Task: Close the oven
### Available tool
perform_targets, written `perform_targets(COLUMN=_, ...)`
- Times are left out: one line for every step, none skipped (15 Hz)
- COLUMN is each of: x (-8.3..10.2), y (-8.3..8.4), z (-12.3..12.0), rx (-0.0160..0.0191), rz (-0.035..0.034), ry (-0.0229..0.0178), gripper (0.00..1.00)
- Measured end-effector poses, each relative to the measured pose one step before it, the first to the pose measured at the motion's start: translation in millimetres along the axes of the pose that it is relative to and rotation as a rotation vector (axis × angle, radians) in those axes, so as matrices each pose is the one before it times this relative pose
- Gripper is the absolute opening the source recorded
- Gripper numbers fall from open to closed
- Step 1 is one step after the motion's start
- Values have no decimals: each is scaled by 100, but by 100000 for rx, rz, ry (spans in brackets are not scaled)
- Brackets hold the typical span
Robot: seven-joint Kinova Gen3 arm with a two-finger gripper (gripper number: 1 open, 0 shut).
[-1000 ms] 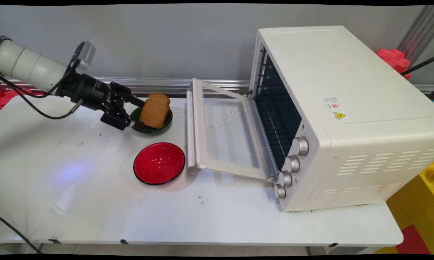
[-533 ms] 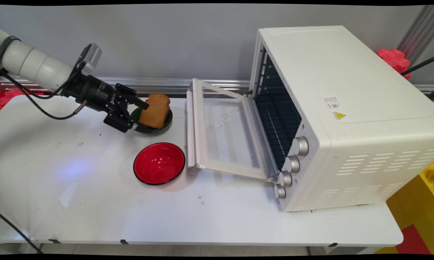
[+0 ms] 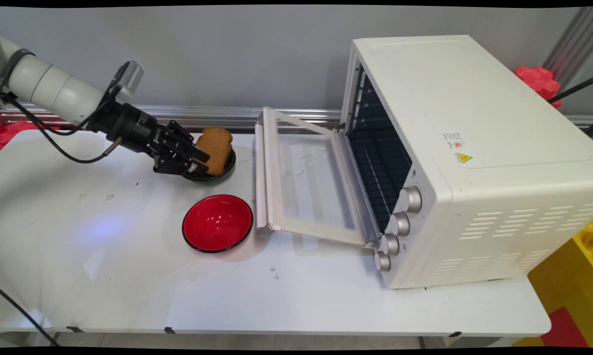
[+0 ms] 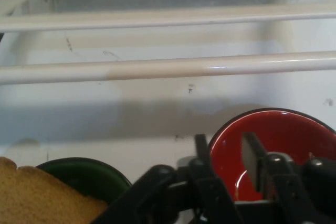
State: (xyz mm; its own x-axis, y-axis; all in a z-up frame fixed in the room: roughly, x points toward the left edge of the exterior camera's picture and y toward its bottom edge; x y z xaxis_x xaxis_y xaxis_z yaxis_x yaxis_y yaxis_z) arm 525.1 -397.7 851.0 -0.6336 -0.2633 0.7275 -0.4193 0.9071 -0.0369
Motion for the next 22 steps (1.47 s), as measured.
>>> perform_targets(x=-6, y=-43, z=39, rx=-181, rz=40, ry=-142, gripper=0)
perform_targets(x=1, y=-51, z=41, rx=-176, rz=37, ry=-92, gripper=0)
perform_targets(x=-9, y=-43, z=49, rx=-146, rz=47, ry=-104, gripper=0)
perform_targets(x=-5, y=-89, z=96, rx=-159, rz=48, ry=-161, gripper=0)
perform_targets(x=-4, y=-57, z=54, rx=-11, rz=6, ry=-59, gripper=0)
perform_targets(x=28, y=-104, z=133, rx=-19, rz=64, ry=-39, gripper=0)
perform_targets(x=63, y=-116, z=210, rx=-122, rz=146, ry=-59, gripper=0)
perform_targets(x=72, y=-116, z=351, rx=-327, rz=133, ry=-132, gripper=0)
perform_targets(x=65, y=-122, z=361, rx=-98, rz=242, ry=24, gripper=0)
perform_targets(x=67, y=-299, z=858, rx=-214, rz=418, ry=9, gripper=0)
perform_targets(x=-1, y=-144, z=405, rx=-34, rz=163, ry=0, gripper=0)
perform_targets(x=9, y=-413, z=1123, rx=-7, rz=479, ry=72, gripper=0)
perform_targets(x=-66, y=-255, z=739, rx=9, rz=389, ry=-70, gripper=0)
perform_targets(x=-122, y=-278, z=869, rx=-40, rz=448, ry=-206, gripper=0)
perform_targets(x=-177, y=-250, z=883, rx=-132, rz=334, ry=-325, gripper=0)
perform_targets(x=-140, y=-195, z=742, rx=-66, rz=265, ry=-149, gripper=0)
perform_targets(x=-105, y=-125, z=487, rx=-84, rz=103, ry=-102, gripper=0)
perform_targets(x=-135, y=-185, z=744, rx=-73, rz=64, ry=-29, gripper=0)
perform_targets(x=-140, y=-191, z=820, rx=-78, rz=-46, ry=14, gripper=0)
perform_targets(x=-104, y=-185, z=804, rx=-70, rz=-128, ry=145, gripper=0)
perform_targets(x=-131, y=-212, z=1017, rx=-84, rz=-294, ry=321, gripper=0)
perform_targets(x=-68, y=-131, z=548, rx=-44, rz=-183, ry=214, gripper=0)
